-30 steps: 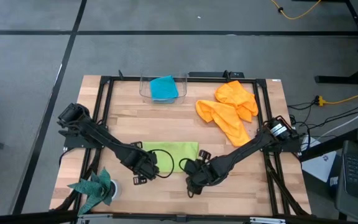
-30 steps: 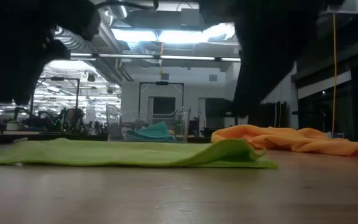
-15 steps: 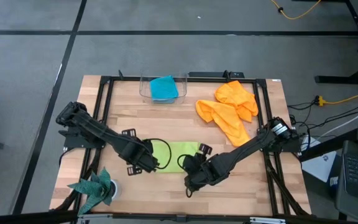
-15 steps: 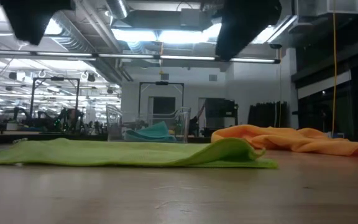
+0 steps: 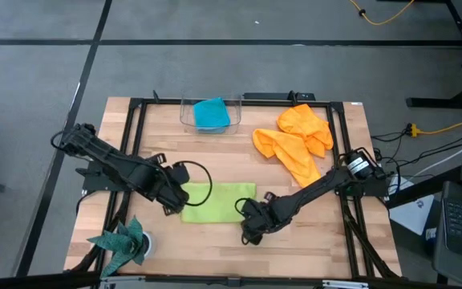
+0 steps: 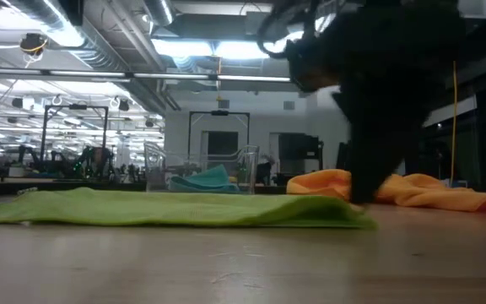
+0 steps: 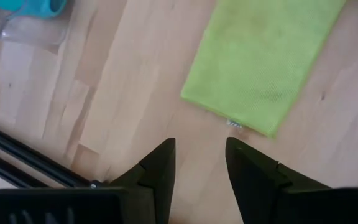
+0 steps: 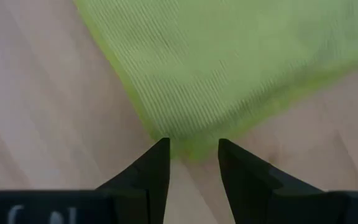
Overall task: Fold microfiber towels
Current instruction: Fold the green microfiber towel
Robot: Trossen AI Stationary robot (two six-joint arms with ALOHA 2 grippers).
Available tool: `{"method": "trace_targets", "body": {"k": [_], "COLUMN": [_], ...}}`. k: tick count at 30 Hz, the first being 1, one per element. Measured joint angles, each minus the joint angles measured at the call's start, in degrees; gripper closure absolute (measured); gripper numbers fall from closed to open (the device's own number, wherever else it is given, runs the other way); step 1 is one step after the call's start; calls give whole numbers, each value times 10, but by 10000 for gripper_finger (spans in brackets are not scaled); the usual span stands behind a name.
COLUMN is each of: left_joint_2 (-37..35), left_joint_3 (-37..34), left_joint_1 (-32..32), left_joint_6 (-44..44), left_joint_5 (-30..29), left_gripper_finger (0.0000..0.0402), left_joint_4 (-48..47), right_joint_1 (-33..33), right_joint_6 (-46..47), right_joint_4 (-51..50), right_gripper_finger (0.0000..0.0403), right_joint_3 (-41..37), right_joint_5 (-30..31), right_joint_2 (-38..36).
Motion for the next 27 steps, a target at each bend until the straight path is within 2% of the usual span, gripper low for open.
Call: {"method": "trace_targets", "body": {"k": [8, 12, 18, 27], "left_joint_2": [1, 1, 1, 1], "left_joint_3": [0, 0, 0, 0], "left_joint_1": [0, 0, 0, 0], "left_joint_6": [-1, -1, 2, 0], "left_joint_5": [-9, -9, -9, -8], "left_gripper_finger": [268, 268, 268, 268], "left_joint_4": [0, -2, -6, -6], "right_joint_1": [1, 1, -3, -7], "right_joint_6": [-1, -5, 16, 67], "right_joint_4": [-24, -41, -140, -141], "right_gripper_finger": [264, 264, 264, 264], "right_joint_3": [16, 20, 20, 23], "right_joint_5": [-21, 0, -57, -73], "right_joint_2": [0, 0, 0, 0]}}
